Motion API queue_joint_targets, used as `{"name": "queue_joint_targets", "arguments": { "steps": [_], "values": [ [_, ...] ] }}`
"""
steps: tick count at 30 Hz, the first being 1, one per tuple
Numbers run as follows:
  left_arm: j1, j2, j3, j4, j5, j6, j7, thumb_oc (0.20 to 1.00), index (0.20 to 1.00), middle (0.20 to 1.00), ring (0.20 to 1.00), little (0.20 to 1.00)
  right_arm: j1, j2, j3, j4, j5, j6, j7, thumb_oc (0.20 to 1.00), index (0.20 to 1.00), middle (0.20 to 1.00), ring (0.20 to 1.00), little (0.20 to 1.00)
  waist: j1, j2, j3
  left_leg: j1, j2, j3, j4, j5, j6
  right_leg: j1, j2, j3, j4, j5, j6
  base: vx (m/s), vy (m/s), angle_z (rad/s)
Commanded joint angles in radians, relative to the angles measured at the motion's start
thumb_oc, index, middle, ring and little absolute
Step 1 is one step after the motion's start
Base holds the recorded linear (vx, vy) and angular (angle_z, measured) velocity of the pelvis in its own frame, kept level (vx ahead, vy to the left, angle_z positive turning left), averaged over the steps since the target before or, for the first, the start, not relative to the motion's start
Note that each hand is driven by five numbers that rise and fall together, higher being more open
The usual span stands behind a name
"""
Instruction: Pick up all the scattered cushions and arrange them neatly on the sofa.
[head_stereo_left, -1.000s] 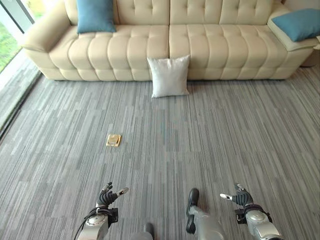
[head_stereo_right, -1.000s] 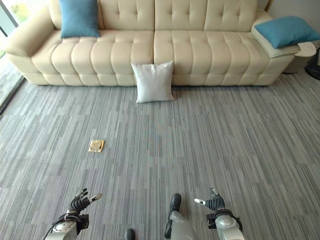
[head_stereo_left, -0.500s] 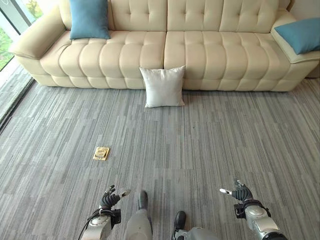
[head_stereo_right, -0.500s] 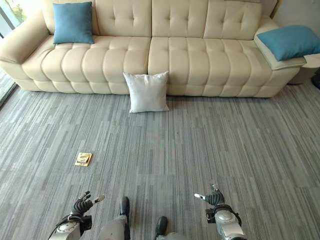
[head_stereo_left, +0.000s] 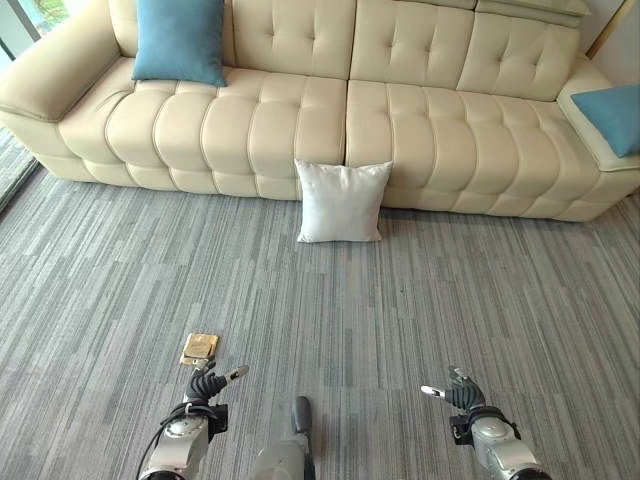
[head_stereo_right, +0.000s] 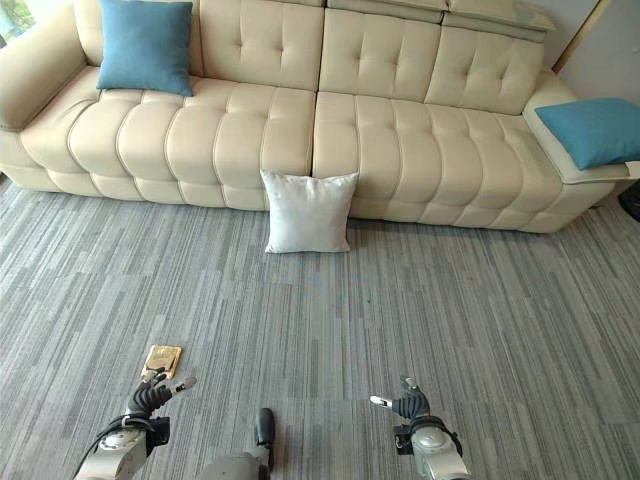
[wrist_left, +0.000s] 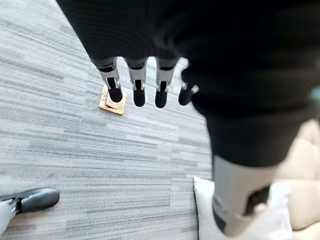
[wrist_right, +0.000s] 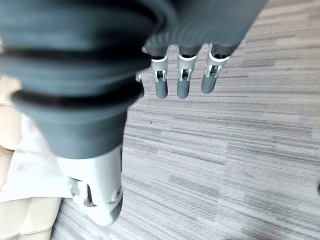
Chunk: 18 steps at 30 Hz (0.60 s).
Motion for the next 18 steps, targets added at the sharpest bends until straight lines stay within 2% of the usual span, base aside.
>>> {"name": "queue_joint_targets", "arguments": {
  "steps": [1, 2, 4, 7, 8, 10, 12, 13, 16, 18],
  "values": [
    [0.049, 0.018, -0.003, -0.054, -0.003, -0.018, 0.014, 1.000, 1.000, 1.000, 1.000, 1.000, -0.005, -0.054, 0.006, -0.028, -0.023, -0.017, 0.000, 1.000, 1.000, 1.000, 1.000, 1.000, 0.016, 0.025, 0.012, 0.032, 0.081, -0.022, 0.064, -0.124, -0.102, -0.113, 0.025, 0.032, 0.113, 0.039, 0.032, 0.17, 0.206, -0.18],
    [0.052, 0.022, 0.002, -0.064, -0.004, -0.019, 0.013, 1.000, 1.000, 1.000, 1.000, 1.000, -0.001, -0.049, 0.003, -0.025, -0.024, -0.013, 0.001, 1.000, 1.000, 1.000, 1.000, 1.000, 0.000, 0.043, 0.030, 0.078, 0.081, -0.017, 0.040, -0.133, -0.097, -0.186, 0.017, 0.020, 0.170, 0.068, 0.023, 0.13, 0.142, -0.18],
    [0.053, 0.021, 0.004, -0.069, -0.003, -0.019, 0.011, 1.000, 1.000, 1.000, 1.000, 1.000, -0.002, -0.052, 0.001, -0.024, -0.024, -0.013, 0.002, 1.000, 1.000, 1.000, 1.000, 1.000, -0.007, 0.051, 0.041, 0.102, 0.081, -0.012, 0.025, -0.138, -0.099, -0.206, 0.009, -0.002, 0.153, 0.057, 0.015, 0.15, 0.061, -0.18],
    [0.052, 0.019, 0.003, -0.098, -0.008, -0.020, 0.006, 1.000, 1.000, 1.000, 1.000, 1.000, -0.004, -0.062, -0.007, -0.033, -0.031, -0.009, -0.003, 1.000, 1.000, 1.000, 1.000, 1.000, -0.021, 0.067, 0.062, 0.142, 0.083, -0.011, 0.015, -0.158, -0.106, -0.239, 0.010, -0.051, 0.017, 0.062, -0.001, 0.25, -0.037, -0.02],
    [0.041, 0.013, 0.009, -0.097, -0.005, -0.022, 0.011, 1.000, 1.000, 1.000, 1.000, 1.000, -0.002, -0.065, -0.021, -0.044, -0.034, 0.000, -0.008, 1.000, 1.000, 1.000, 1.000, 1.000, -0.042, 0.065, 0.079, 0.189, 0.075, -0.015, 0.008, -0.179, -0.121, -0.288, 0.026, -0.064, -0.146, 0.121, 0.021, 0.29, -0.094, -0.17],
    [0.034, 0.012, 0.010, -0.097, -0.005, -0.024, 0.011, 1.000, 1.000, 1.000, 1.000, 1.000, -0.001, -0.064, -0.024, -0.048, -0.037, 0.002, -0.008, 1.000, 1.000, 1.000, 1.000, 1.000, -0.050, 0.061, 0.079, 0.197, 0.075, -0.017, 0.007, -0.184, -0.126, -0.301, 0.027, -0.071, -0.186, 0.140, 0.028, 0.25, -0.098, -0.06],
    [0.015, 0.008, 0.002, -0.093, 0.000, -0.032, 0.008, 1.000, 1.000, 1.000, 1.000, 1.000, 0.008, -0.068, -0.030, -0.047, -0.036, -0.001, -0.011, 1.000, 1.000, 1.000, 1.000, 1.000, -0.066, 0.057, 0.077, 0.223, 0.068, -0.027, 0.009, -0.216, -0.131, -0.288, 0.035, -0.052, -0.228, 0.147, 0.035, 0.33, -0.142, 0.29],
    [0.009, -0.009, -0.005, -0.088, -0.007, -0.035, 0.010, 1.000, 1.000, 1.000, 1.000, 1.000, 0.012, -0.062, -0.028, -0.033, -0.022, -0.011, -0.016, 1.000, 1.000, 1.000, 1.000, 1.000, -0.076, 0.052, 0.060, 0.249, 0.074, -0.031, 0.020, -0.240, -0.142, -0.269, 0.038, -0.042, -0.228, 0.164, 0.017, 0.42, -0.193, 0.40],
    [0.005, -0.029, -0.016, -0.083, -0.032, -0.038, 0.009, 1.000, 1.000, 1.000, 1.000, 1.000, 0.013, -0.068, -0.031, -0.023, -0.002, -0.024, -0.015, 1.000, 1.000, 1.000, 1.000, 1.000, -0.092, 0.058, 0.037, 0.255, 0.110, -0.037, 0.098, -0.282, -0.166, -0.229, 0.049, -0.065, -0.219, 0.146, -0.009, 0.34, -0.182, 0.36],
    [0.003, -0.035, -0.023, -0.089, -0.048, -0.034, 0.005, 1.000, 1.000, 1.000, 1.000, 1.000, 0.008, -0.078, -0.029, -0.015, 0.009, -0.025, -0.016, 1.000, 1.000, 1.000, 1.000, 1.000, -0.094, 0.064, 0.033, 0.231, 0.128, -0.049, 0.190, -0.265, -0.179, -0.196, 0.065, -0.069, -0.220, 0.123, -0.031, 0.24, -0.158, 0.39]
  ]
}}
